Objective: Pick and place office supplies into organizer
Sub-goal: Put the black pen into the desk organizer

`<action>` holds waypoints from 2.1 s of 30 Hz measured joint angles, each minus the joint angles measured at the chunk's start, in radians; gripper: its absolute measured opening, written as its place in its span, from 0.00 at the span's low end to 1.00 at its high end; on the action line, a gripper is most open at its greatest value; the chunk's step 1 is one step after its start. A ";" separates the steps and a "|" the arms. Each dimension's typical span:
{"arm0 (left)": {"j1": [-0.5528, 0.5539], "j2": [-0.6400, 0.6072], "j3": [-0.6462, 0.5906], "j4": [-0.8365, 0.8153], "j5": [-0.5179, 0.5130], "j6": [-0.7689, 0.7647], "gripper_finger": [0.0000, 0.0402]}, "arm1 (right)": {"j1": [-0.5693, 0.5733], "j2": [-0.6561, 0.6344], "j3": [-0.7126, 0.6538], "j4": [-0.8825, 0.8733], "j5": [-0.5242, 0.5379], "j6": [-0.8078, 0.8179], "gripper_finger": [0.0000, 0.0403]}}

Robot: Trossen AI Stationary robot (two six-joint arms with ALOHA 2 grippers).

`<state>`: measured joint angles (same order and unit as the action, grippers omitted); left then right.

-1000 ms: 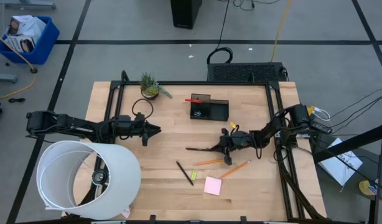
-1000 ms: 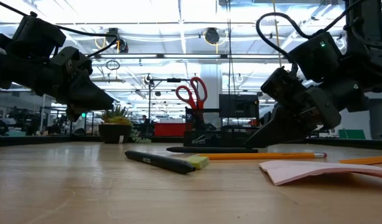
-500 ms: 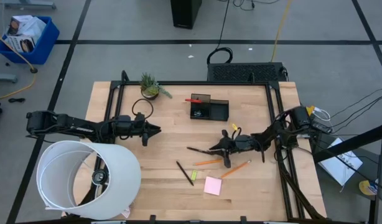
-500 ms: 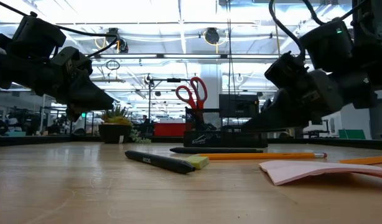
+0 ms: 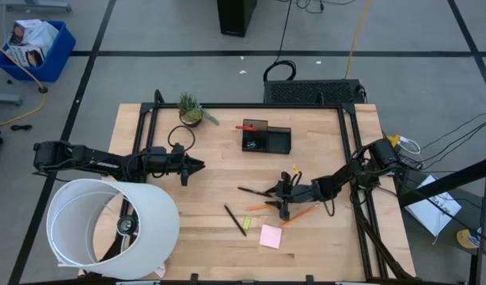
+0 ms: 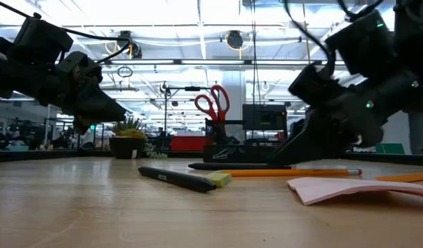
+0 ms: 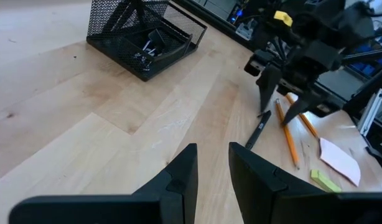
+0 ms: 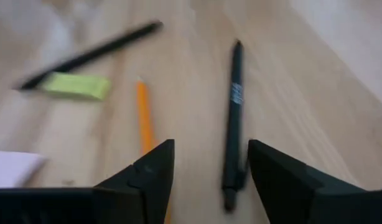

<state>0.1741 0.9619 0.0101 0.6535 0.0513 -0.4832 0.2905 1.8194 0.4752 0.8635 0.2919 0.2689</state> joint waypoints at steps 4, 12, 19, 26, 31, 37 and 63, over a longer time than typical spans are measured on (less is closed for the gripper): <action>0.000 0.000 0.000 0.000 0.001 -0.010 0.23 | 0.000 -0.001 0.010 -0.065 0.073 0.007 0.48; 0.000 0.000 0.000 -0.006 0.008 -0.011 0.23 | 0.000 0.014 -0.002 -0.027 0.078 0.010 0.43; 0.000 0.000 0.000 -0.007 0.009 -0.015 0.23 | -0.001 0.154 -0.002 0.184 0.101 0.003 0.38; 0.000 0.000 0.000 -0.007 0.009 -0.017 0.23 | -0.001 0.277 -0.001 0.341 0.107 0.038 0.37; 0.000 0.000 0.000 -0.007 0.009 -0.014 0.23 | 0.002 0.320 0.005 0.325 0.104 0.041 0.31; 0.000 0.000 0.000 -0.007 0.009 -0.017 0.23 | 0.014 0.316 0.001 0.313 0.061 0.031 0.10; 0.000 0.000 0.000 -0.007 0.009 -0.016 0.23 | 0.003 0.136 -0.004 0.253 0.102 -0.182 0.08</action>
<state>0.1741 0.9617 0.0105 0.6468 0.0599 -0.4994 0.2938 1.9553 0.4711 1.1164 0.3941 0.0869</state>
